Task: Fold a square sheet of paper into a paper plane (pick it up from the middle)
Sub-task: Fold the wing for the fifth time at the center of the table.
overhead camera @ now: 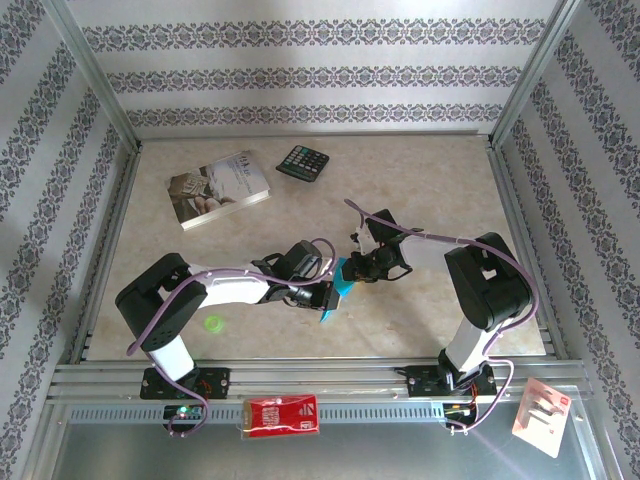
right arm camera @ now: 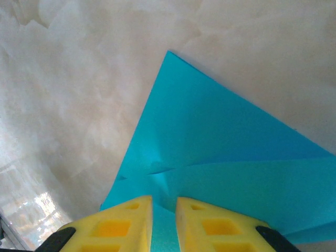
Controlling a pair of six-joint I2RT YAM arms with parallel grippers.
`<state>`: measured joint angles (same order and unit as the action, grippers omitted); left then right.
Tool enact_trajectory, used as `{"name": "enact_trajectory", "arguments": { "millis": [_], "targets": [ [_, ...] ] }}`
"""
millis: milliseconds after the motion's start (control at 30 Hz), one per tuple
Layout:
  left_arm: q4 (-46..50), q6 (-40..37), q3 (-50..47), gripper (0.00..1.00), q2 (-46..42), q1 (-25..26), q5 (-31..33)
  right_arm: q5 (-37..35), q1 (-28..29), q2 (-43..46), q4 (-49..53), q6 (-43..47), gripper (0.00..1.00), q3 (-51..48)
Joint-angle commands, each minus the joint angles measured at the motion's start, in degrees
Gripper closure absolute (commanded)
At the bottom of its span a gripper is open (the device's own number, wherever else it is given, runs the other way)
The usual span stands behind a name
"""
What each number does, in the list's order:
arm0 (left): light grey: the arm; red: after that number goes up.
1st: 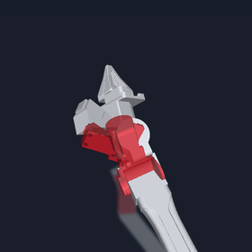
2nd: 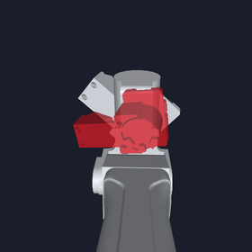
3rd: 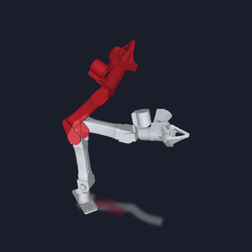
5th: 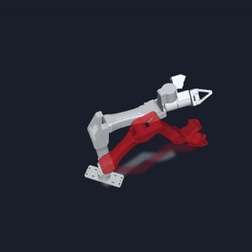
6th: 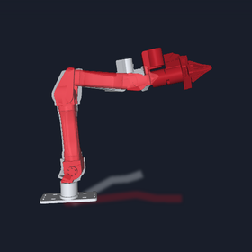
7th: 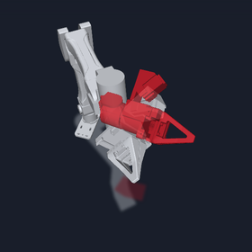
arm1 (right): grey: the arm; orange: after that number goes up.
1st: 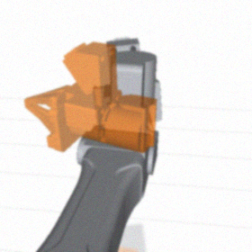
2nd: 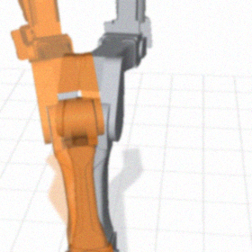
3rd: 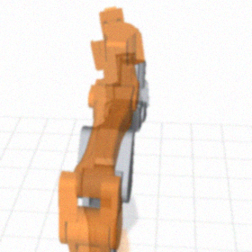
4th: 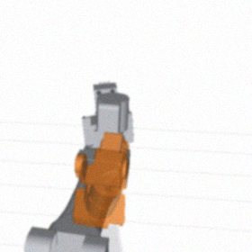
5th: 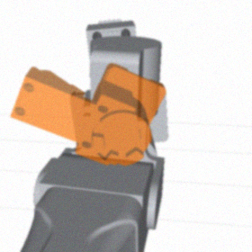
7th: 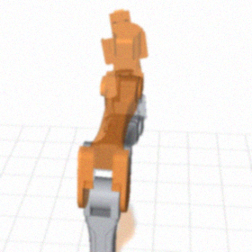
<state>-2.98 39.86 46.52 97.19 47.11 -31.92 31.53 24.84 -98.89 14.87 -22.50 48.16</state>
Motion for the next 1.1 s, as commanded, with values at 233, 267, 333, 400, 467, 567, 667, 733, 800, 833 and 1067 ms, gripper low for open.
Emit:
{"name": "enact_trajectory", "arguments": {
  "millis": [233,267,333,400,467,567,667,733,800,833,1067],
  "targets": [
    [-0.36,-1.29,-0.71,0.90,1.21,-1.58,-0.56,-2.79,-0.49,-1.83,2.18,0.68,0.76,-0.77],
    [-0.37,-1.27,-0.73,0.90,1.32,-1.70,-0.65,-2.82,-0.49,-1.82,2.18,0.74,0.76,-0.75],
    [-0.35,-1.60,-0.58,0.90,1.50,-1.76,-0.77,-2.80,-0.49,-1.79,2.22,0.72,0.76,-0.74],
    [-0.24,-1.68,-0.47,0.90,1.69,-1.85,-1.01,-2.79,-0.49,-1.74,2.22,0.70,0.76,-0.84],
    [-0.31,-1.66,-0.43,0.90,1.99,-1.85,-1.37,-2.79,-0.49,-1.74,2.26,0.75,0.76,-0.83],
    [-0.34,-1.72,-0.49,0.90,2.39,-1.84,-1.44,-2.79,-0.49,-1.83,2.18,0.72,0.76,-0.84],
    [-0.02,-1.89,-0.34,0.90,2.49,-1.98,-1.19,-2.81,-0.49,-1.74,2.18,0.72,0.76,-0.79],
    [0.17,-1.99,-0.29,0.90,2.66,-2.02,-1.12,-2.79,-0.49,-1.67,2.26,0.68,0.76,-0.91],
    [0.23,-2.11,-0.31,0.90,2.78,-2.02,-0.92,-2.79,-0.49,-1.68,2.26,0.72,0.76,-0.97],
    [0.26,-2.16,-0.34,0.90,2.85,-2.02,-0.85,-2.79,-0.49,-1.74,2.26,0.75,0.76,-0.97],
    [0.34,-2.15,-0.41,0.90,3.02,-2.29,-0.68,-2.66,-0.40,-1.83,2.18,0.61,0.76,-0.99]
  ]
}}
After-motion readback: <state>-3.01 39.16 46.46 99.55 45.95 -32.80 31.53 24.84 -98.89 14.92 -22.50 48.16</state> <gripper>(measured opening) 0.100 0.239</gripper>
